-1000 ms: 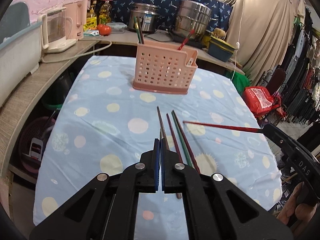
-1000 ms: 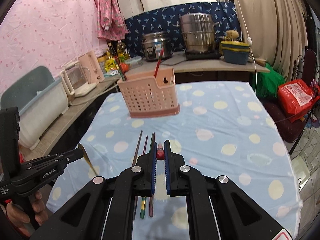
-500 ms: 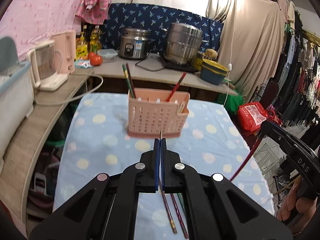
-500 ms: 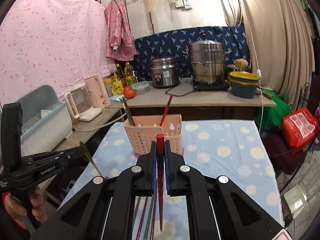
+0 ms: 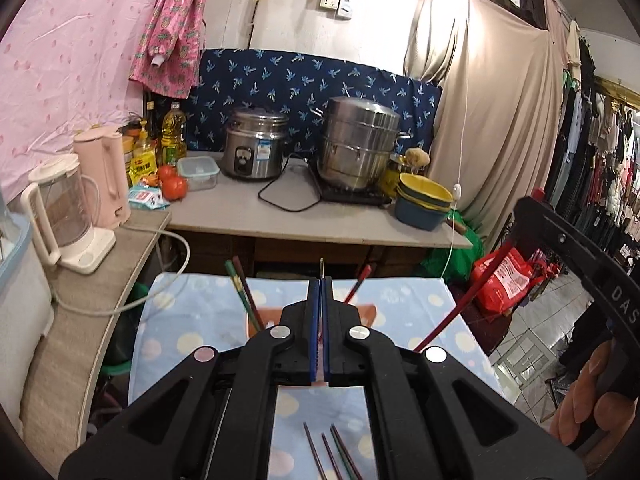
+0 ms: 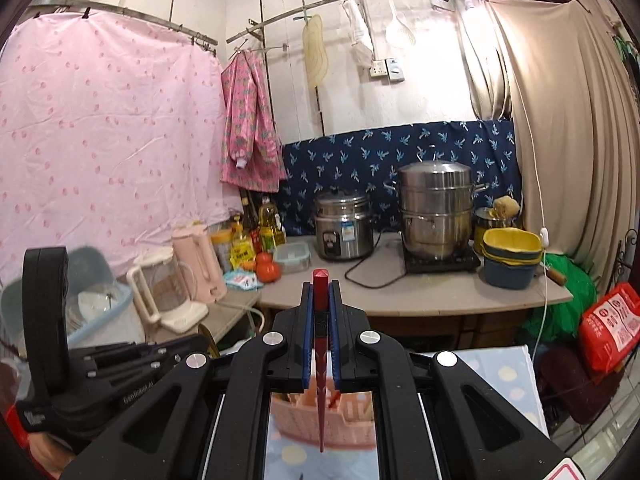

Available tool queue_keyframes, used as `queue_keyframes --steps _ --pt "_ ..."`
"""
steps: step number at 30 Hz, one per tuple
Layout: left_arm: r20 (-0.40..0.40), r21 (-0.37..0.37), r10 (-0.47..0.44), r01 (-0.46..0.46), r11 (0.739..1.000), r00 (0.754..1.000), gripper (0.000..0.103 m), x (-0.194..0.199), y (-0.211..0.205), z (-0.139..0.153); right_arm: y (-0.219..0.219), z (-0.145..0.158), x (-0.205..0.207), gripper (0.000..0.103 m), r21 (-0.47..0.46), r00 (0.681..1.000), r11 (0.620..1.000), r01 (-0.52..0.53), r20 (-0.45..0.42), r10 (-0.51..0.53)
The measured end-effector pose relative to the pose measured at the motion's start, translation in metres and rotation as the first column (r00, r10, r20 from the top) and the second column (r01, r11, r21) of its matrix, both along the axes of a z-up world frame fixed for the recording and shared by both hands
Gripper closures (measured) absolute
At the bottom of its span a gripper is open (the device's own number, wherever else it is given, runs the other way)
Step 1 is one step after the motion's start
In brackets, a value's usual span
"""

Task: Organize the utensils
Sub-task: 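Lift the gold spoon and red chopstick up toward the pink caddy, then lower both held utensils into the pink caddy and open both tools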

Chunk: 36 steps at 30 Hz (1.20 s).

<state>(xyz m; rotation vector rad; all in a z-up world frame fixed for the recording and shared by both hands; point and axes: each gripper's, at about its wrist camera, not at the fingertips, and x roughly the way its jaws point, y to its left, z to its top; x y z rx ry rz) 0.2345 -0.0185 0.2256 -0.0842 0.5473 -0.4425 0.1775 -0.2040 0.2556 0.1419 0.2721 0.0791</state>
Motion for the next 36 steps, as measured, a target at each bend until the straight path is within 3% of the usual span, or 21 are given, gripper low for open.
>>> queue_keyframes --steps 6,12,22,24,26,27,36 --pt "-0.002 0.01 0.014 -0.014 1.0 1.0 0.103 0.041 -0.009 -0.005 0.0 -0.005 0.051 0.096 0.029 1.0 1.0 0.011 0.01 -0.012" --pt "-0.052 0.007 0.014 -0.013 1.0 0.999 0.102 0.07 -0.014 -0.034 0.002 -0.038 0.097 0.096 0.051 0.999 0.999 0.007 -0.048 -0.004" --pt "-0.131 0.016 0.027 -0.025 1.0 0.991 0.102 0.088 -0.015 -0.076 0.014 -0.094 0.119 0.094 0.039 0.986 0.999 -0.014 -0.166 0.02" --pt "-0.131 0.012 0.04 -0.039 0.999 0.991 0.096 0.087 -0.012 -0.077 0.011 -0.096 0.116 0.086 0.037 0.986 0.999 -0.001 -0.165 0.007" --pt "-0.13 0.009 0.055 -0.054 0.999 0.99 0.071 0.083 -0.009 -0.077 0.009 -0.095 0.111 0.072 0.037 0.987 0.999 0.008 -0.16 -0.002" --pt "-0.124 0.011 0.068 -0.068 0.998 0.99 0.065 0.081 -0.007 -0.076 0.008 -0.095 0.106 0.071 0.037 0.988 0.999 0.011 -0.157 -0.005" --pt "-0.1 0.043 0.069 -0.065 0.997 0.993 0.063 0.042 -0.005 -0.076 0.009 -0.097 0.063 0.07 -0.002 0.987 1.0 0.009 -0.163 -0.009"
